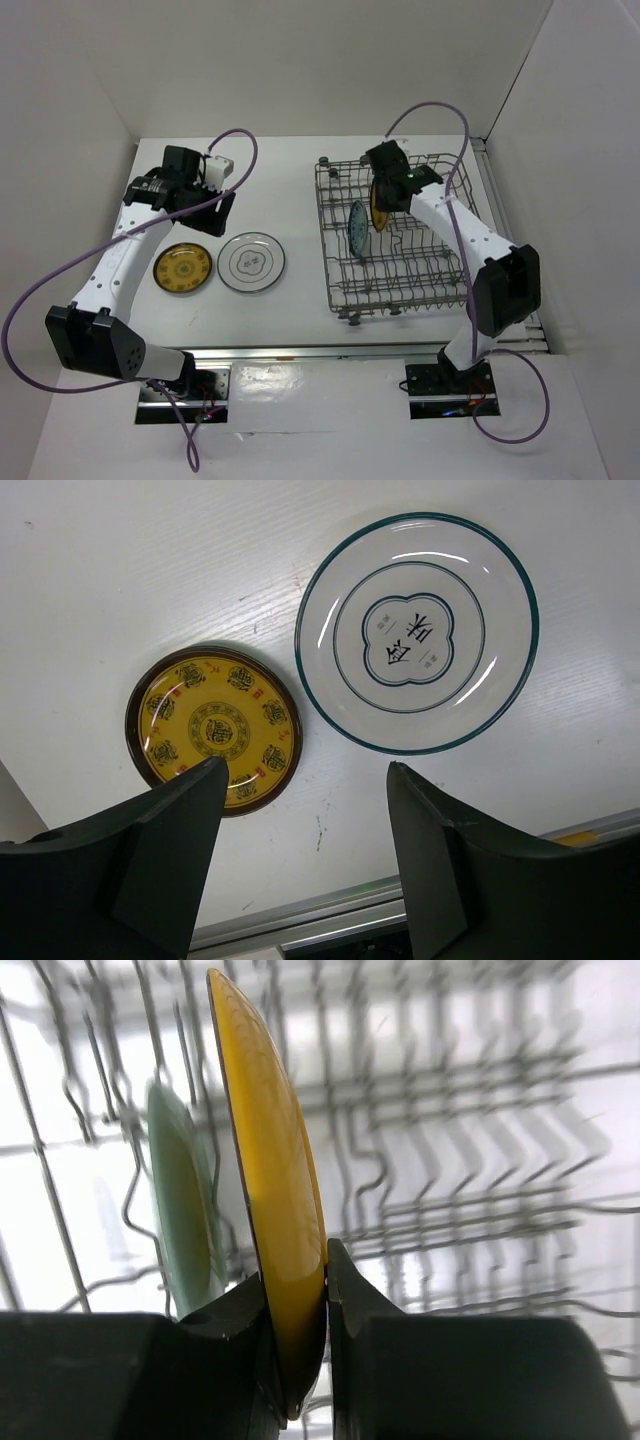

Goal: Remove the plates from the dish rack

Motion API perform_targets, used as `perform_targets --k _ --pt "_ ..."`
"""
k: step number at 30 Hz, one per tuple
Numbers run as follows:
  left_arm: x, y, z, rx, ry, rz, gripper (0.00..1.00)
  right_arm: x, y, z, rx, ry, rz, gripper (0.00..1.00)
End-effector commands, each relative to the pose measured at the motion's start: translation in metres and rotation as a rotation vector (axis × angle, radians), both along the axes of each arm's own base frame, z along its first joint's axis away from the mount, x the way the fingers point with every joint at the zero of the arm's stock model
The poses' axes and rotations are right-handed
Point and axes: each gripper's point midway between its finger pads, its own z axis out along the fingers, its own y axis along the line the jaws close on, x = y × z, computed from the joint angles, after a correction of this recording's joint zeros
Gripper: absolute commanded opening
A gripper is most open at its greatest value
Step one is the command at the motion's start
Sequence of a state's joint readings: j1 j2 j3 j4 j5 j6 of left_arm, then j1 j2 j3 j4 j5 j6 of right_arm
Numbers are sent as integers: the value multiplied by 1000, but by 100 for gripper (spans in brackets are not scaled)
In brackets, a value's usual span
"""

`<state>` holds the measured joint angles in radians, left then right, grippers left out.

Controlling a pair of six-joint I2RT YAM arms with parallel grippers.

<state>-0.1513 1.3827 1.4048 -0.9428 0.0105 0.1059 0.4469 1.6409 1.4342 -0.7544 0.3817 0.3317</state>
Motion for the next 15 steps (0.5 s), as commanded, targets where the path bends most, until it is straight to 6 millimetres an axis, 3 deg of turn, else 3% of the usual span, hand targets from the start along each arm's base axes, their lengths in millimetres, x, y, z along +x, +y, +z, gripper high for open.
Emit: perform_targets --k 1,2,4,5,6,7,8,9,10,11,12,15 --pt "-3 -7 15 -35 -36 -38 78 4 -35 110 -63 -245 -106 0" --pt "-2 -9 19 -48 -45 -46 79 5 -45 123 -93 -279 -145 0" --pt "-5 -18 27 -102 -53 -75 81 -2 -31 161 -62 -369 -114 0" --pt "-7 -23 36 -129 -77 -94 82 -5 -16 168 -29 -392 -55 0" --pt "-9 -25 40 -156 -84 -105 84 -7 15 192 64 -477 38 0" --pt "-9 -31 45 -185 -92 -127 86 -9 36 198 133 -499 126 0" --pt "-10 -41 58 -251 -123 -166 88 -13 58 188 209 -479 222 0" --pt "-13 -45 66 -287 -137 -187 88 -30 102 186 386 -433 416 0" --pt "-10 -46 75 -319 -161 -197 89 -31 124 199 506 -474 501 0" --pt "-15 -56 80 -393 -151 -234 89 -42 144 176 604 -401 571 0" --pt "-14 -59 87 -420 -168 -252 89 -61 170 172 721 -336 710 0" --pt "-19 -66 94 -508 -155 -270 89 -70 210 151 889 -230 808 0"
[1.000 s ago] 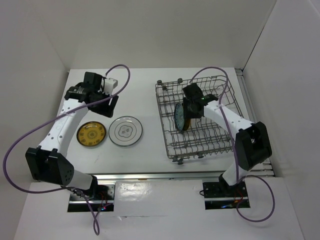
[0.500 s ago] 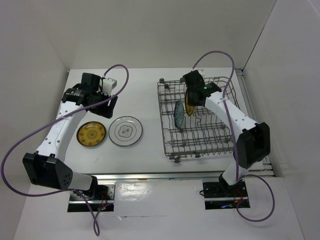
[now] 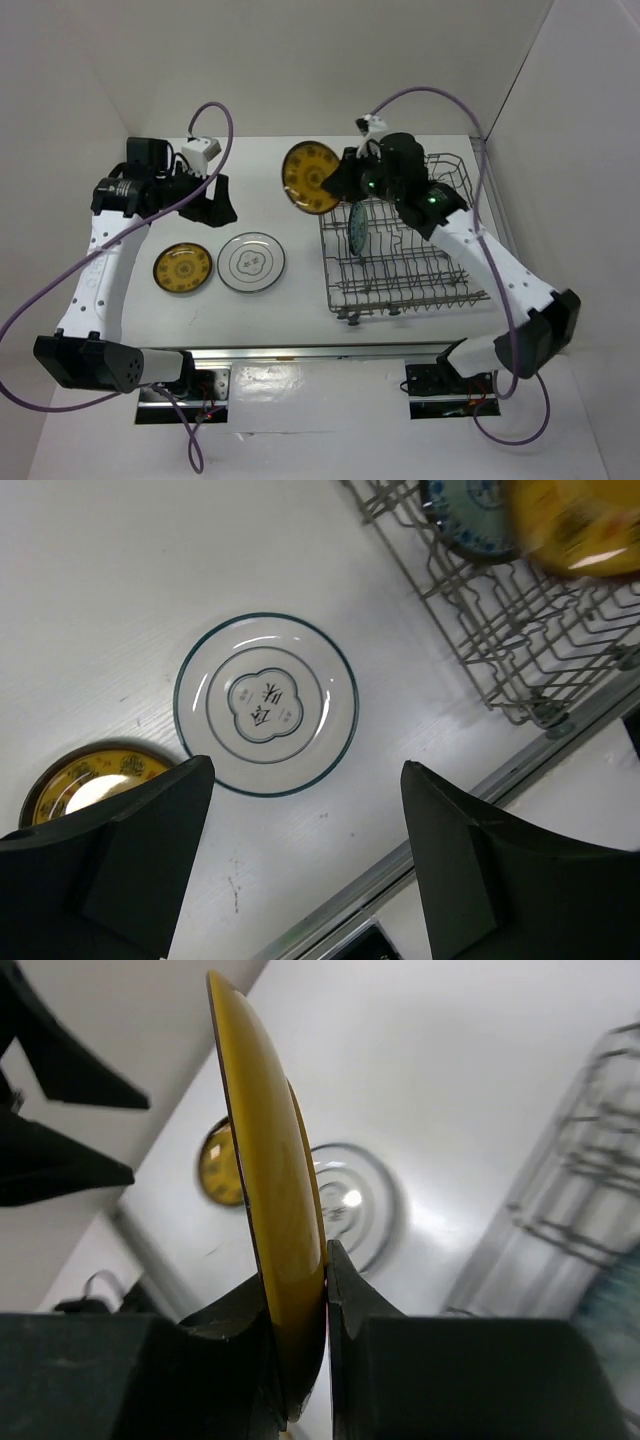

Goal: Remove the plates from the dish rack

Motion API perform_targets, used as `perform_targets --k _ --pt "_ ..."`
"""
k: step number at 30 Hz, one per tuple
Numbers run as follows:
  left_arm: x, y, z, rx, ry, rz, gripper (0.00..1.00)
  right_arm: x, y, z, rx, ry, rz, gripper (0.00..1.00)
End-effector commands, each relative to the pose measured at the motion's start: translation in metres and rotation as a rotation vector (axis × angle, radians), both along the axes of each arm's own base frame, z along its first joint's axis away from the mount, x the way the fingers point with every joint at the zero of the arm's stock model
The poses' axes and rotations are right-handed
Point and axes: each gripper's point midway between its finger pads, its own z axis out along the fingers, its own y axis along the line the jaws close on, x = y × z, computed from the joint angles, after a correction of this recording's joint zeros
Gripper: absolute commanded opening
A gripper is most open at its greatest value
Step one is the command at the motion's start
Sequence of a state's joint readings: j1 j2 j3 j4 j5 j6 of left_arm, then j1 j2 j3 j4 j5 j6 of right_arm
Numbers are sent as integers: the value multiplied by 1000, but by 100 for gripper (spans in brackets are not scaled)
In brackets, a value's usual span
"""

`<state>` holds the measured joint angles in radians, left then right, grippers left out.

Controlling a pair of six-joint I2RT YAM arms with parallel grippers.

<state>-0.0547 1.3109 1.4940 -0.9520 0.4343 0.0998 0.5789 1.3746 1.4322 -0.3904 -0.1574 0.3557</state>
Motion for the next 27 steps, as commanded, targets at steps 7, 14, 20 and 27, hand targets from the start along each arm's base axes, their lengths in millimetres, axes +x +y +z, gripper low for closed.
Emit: perform_targets --k 7,14,20,27 --pt "-8 -17 -3 -153 32 -71 89 -60 134 -31 286 164 620 0" --pt "-5 -4 -32 -79 75 -28 88 -66 154 -50 276 201 674 0" --pt "-19 -17 -34 -150 122 -110 54 -71 161 -64 285 233 705 0" --pt "-26 -14 -26 -176 164 -126 0 -67 163 -74 249 254 662 2"
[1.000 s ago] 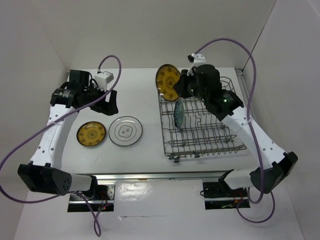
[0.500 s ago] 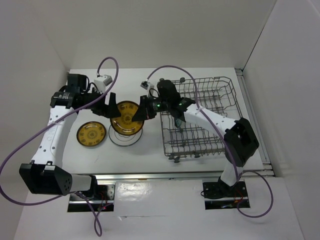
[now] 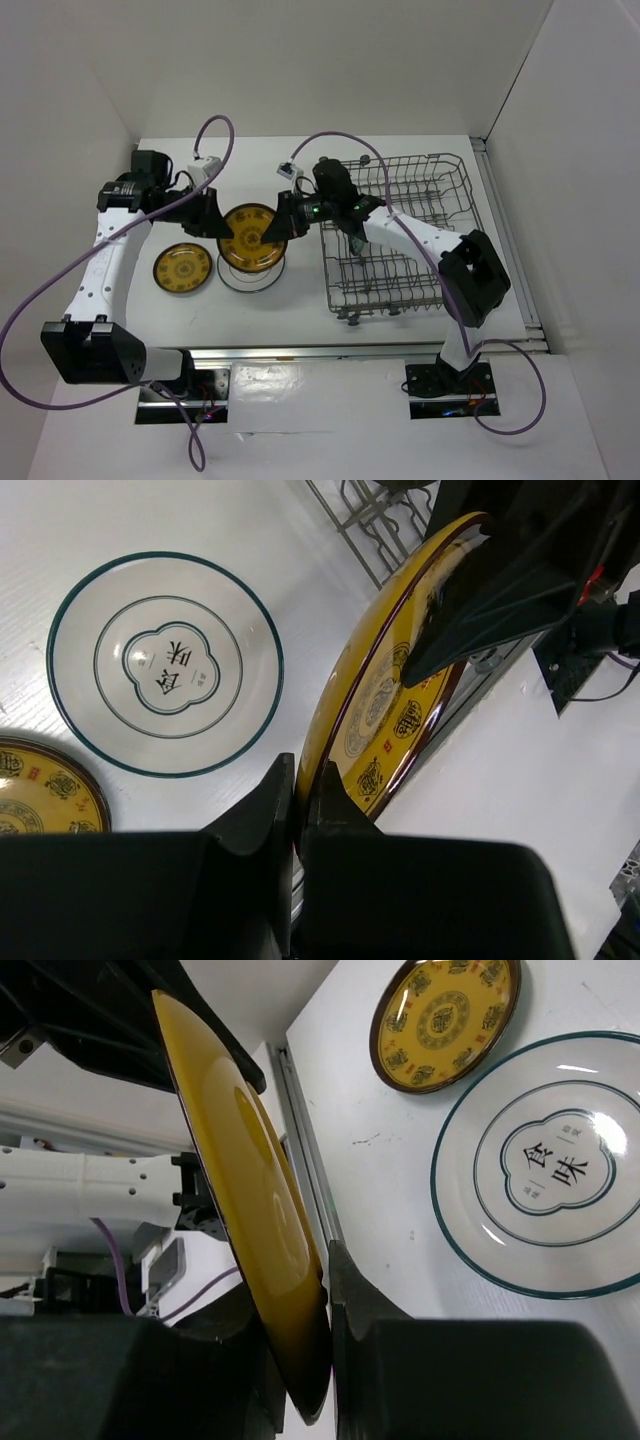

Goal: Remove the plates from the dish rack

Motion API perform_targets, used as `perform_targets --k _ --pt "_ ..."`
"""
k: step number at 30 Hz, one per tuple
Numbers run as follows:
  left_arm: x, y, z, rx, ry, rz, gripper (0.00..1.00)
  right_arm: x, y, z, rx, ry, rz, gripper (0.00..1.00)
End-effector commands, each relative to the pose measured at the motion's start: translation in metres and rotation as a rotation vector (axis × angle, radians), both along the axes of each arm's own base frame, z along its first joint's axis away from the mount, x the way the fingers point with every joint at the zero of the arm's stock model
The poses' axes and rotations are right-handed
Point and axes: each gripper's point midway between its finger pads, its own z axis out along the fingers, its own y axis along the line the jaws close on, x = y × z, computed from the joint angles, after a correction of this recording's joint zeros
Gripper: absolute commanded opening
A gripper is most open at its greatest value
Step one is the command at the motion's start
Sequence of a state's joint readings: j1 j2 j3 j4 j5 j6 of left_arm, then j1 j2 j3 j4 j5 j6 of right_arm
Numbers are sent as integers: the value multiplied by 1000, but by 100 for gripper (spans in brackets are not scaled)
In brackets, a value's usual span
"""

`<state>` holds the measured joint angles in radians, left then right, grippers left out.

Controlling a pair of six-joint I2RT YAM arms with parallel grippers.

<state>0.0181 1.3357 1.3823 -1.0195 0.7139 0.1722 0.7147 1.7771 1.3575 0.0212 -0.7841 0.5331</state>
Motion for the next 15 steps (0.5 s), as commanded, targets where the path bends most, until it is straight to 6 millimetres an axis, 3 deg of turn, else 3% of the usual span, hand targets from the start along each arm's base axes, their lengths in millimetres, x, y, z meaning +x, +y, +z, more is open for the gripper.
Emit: perform_targets --k 1,3,5,6,10,12,15 --pt "8 11 7 21 -9 40 0 1 16 37 59 -90 -11 21" --pt "10 21 8 33 -12 86 0 5 14 33 24 -89 -38 46" --pt "13 44 -2 55 15 165 0 10 12 32 5 -96 -61 67" --pt "14 53 0 65 8 197 0 17 12 32 -11 -115 -99 72" --pt "8 106 -30 144 79 378 0 31 -2 31 -86 -127 -220 81" --pt "4 147 -50 190 100 517 0 33 -10 39 -92 -155 -259 81" --pt "-8 190 -72 178 166 695 0 29 -21 45 -101 -178 -290 81"
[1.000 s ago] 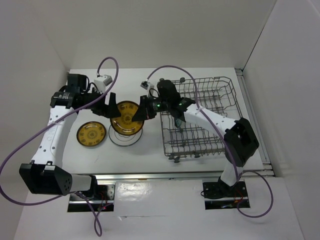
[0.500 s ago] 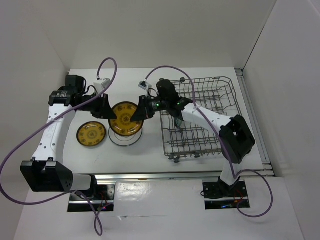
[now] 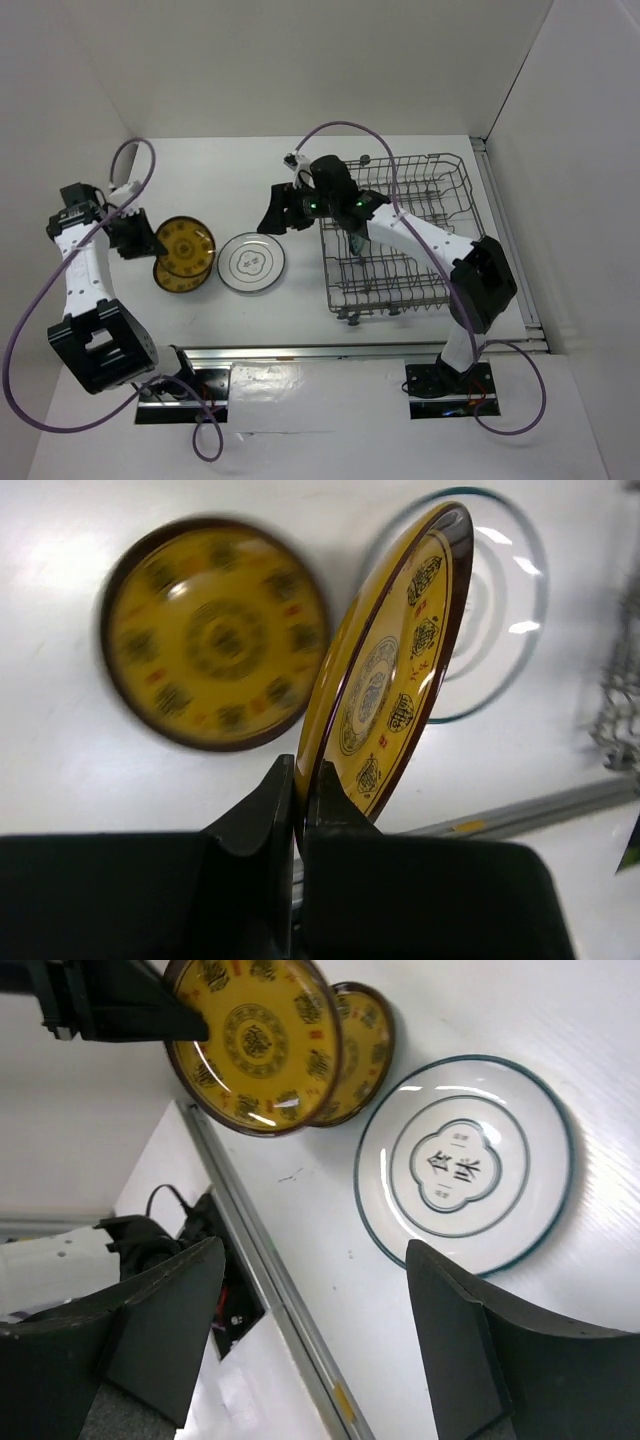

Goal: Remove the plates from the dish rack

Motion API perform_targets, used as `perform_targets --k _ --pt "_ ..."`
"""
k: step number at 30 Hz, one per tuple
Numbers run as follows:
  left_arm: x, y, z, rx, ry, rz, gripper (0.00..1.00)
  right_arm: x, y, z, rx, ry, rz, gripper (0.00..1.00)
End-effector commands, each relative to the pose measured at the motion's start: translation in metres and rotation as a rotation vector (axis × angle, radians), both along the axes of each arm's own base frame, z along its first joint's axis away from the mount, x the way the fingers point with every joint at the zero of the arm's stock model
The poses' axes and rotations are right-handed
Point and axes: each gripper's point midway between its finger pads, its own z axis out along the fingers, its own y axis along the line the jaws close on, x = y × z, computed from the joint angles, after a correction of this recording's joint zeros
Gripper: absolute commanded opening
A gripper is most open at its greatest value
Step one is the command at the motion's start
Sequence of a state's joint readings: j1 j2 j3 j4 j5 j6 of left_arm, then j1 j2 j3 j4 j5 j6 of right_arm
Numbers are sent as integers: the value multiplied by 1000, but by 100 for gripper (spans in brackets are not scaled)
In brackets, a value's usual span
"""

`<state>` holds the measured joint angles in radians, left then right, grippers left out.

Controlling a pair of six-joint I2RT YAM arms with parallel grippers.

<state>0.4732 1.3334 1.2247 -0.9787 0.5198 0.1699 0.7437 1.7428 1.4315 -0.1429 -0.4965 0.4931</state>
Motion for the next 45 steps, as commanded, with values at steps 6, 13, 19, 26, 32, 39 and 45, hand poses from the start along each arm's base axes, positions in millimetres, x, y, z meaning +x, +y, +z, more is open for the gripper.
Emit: perform_targets --k 6,13,19,26,32,39,45 --pt "-20 72 -51 -55 88 274 0 -7 -33 43 -22 -131 -91 81" --pt "-16 70 -89 -144 179 266 0 -5 -40 46 -44 -169 -106 81" --pt "-13 71 -95 -98 190 220 25 -8 -45 47 -56 -174 -110 81" --pt "-8 62 -96 -10 204 154 58 -8 -50 48 -77 -187 -120 81" --pt "-10 65 -93 30 207 156 62 -7 -63 49 -118 -196 -164 81" --pt "-13 56 -86 115 214 60 70 27 -135 53 -366 -185 -515 84" --pt "-12 63 -79 182 218 100 70 45 -208 49 -557 -163 -770 89"
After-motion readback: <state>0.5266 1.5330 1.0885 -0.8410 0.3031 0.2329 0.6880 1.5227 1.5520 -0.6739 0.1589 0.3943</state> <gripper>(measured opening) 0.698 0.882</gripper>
